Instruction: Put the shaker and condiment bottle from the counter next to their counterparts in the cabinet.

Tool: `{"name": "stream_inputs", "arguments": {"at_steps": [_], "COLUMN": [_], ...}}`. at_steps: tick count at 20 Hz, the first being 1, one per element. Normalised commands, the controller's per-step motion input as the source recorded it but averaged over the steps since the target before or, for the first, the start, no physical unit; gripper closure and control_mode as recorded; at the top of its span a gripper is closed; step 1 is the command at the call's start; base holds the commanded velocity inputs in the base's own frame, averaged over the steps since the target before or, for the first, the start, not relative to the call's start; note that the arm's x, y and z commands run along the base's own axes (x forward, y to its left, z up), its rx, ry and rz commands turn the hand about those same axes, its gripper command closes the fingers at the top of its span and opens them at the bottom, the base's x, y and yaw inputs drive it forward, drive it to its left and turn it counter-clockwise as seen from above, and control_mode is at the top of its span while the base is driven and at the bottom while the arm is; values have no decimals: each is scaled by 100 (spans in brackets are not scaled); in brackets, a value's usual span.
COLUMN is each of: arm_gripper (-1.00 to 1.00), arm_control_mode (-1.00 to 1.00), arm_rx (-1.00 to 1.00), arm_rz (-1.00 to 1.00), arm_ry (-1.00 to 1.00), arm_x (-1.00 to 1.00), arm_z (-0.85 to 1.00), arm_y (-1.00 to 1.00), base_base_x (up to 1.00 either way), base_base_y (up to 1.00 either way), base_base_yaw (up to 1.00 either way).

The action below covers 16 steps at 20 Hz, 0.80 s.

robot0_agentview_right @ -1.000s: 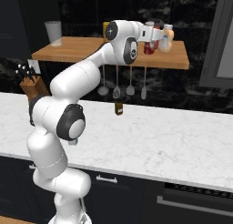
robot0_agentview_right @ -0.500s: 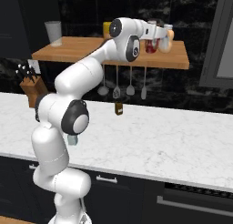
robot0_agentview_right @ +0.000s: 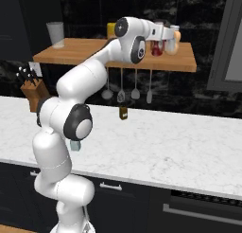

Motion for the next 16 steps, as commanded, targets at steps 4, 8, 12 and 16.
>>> {"name": "stream_inputs", "arguments": {"at_steps": [4,8,12,16], "arm_gripper": [-100,-100,-100,-100], "arm_control_mode": [-100,-100,-100,-100], "arm_rx": [0,0,0,0], "arm_rz": [0,0,0,3], "arm_ry": [-3,-4,-2,0], "arm_x": [0,-3,0,-7], "arm_z": [-19,-19,-22,-22], "arm_y": [-12,-11,-4,0], "base_base_x": [0,0,0,0], "base_base_y": [0,0,0,0], "base_base_yaw": [0,0,0,0]}}
